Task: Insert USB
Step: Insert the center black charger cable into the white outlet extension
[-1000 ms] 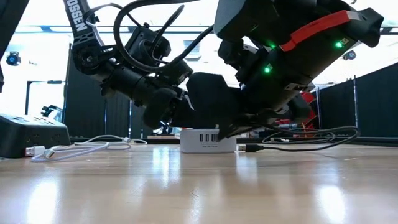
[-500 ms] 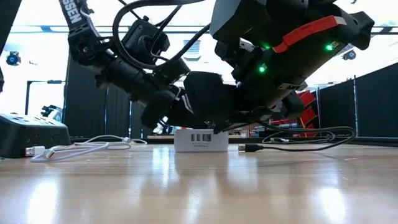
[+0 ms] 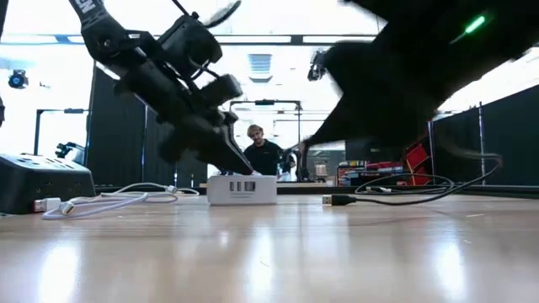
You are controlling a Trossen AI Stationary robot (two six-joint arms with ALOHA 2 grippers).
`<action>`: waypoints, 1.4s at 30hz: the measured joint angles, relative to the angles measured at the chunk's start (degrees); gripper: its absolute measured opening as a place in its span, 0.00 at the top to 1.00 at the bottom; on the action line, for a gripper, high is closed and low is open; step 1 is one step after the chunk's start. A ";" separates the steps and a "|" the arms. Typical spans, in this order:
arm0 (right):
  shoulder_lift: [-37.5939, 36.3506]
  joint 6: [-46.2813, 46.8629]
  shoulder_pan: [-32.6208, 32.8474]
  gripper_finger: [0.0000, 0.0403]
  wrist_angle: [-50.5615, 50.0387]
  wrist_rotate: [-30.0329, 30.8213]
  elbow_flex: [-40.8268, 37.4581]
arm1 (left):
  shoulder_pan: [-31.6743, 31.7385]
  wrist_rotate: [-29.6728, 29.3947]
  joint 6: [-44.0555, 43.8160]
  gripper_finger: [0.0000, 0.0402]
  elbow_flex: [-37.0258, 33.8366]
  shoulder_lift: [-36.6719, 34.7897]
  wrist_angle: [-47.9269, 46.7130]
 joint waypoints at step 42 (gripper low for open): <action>-5.03 -35.93 12.84 0.98 28.71 9.63 -0.61 | -20.30 16.66 2.51 0.59 14.08 9.44 23.15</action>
